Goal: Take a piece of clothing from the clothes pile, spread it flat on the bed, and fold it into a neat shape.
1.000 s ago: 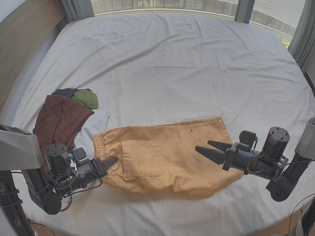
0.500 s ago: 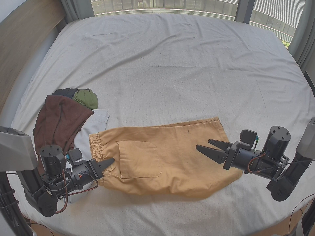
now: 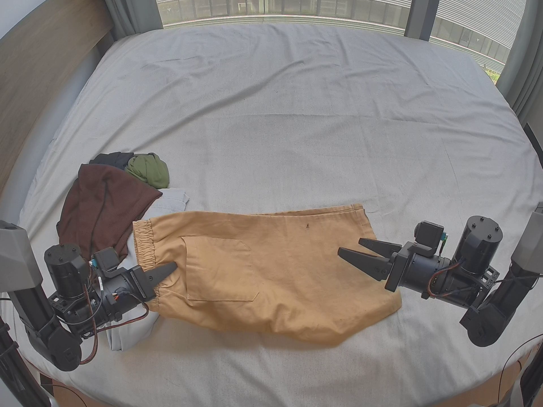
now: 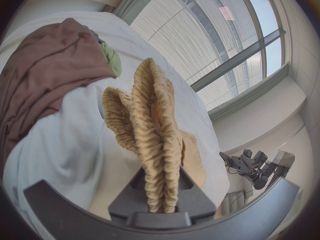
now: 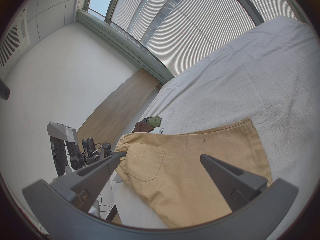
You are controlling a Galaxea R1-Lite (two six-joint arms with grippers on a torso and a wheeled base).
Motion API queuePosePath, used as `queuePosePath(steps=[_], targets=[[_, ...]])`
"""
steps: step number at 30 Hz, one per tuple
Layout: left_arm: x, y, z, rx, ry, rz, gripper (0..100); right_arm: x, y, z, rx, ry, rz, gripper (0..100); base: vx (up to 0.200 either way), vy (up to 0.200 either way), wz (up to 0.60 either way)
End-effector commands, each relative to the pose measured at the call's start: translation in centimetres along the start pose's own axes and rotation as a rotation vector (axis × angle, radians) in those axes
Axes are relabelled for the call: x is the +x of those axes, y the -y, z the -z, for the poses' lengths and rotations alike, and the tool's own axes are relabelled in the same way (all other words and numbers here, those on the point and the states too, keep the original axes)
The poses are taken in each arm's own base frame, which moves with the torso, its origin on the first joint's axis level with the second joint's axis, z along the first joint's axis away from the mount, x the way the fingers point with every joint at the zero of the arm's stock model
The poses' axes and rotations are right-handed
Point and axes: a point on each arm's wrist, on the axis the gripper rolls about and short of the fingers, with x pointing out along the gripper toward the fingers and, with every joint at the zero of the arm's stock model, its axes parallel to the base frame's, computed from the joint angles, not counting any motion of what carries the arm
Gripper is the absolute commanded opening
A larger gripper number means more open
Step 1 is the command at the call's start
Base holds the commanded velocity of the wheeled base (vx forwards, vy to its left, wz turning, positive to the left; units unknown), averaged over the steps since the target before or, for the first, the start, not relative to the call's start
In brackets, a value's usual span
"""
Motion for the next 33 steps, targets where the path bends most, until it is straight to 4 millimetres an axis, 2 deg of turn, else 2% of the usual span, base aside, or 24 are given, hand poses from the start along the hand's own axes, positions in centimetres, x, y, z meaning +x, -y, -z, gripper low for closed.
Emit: queuePosePath(steps=[1,4,19,24,33], targets=[[-1.0,0.0,-0.8,0.034,0.038,-0.009,0,0.0,0.0,-0.1,-0.001,0.003,-0.002,100,0.0,0.0,0.0],[-1.6,0.2,-1.5,0.058,0.073,-0.003,0,0.1,0.0,0.0,-0.002,0.001,-0.002,100,0.0,0.0,0.0],[-1.9,0.3,-1.6,0.062,0.076,0.006,0,0.1,0.0,-0.1,-0.004,0.005,-0.003,100,0.0,0.0,0.0],[-0.6,2.0,-0.9,0.078,0.036,0.084,0,-0.1,0.2,-0.3,-0.004,0.012,0.008,100,0.0,0.0,0.0],[1.8,4.8,-1.1,0.08,0.038,0.217,0,-0.4,1.0,-1.2,-0.009,0.045,0.031,100,0.0,0.0,0.0]])
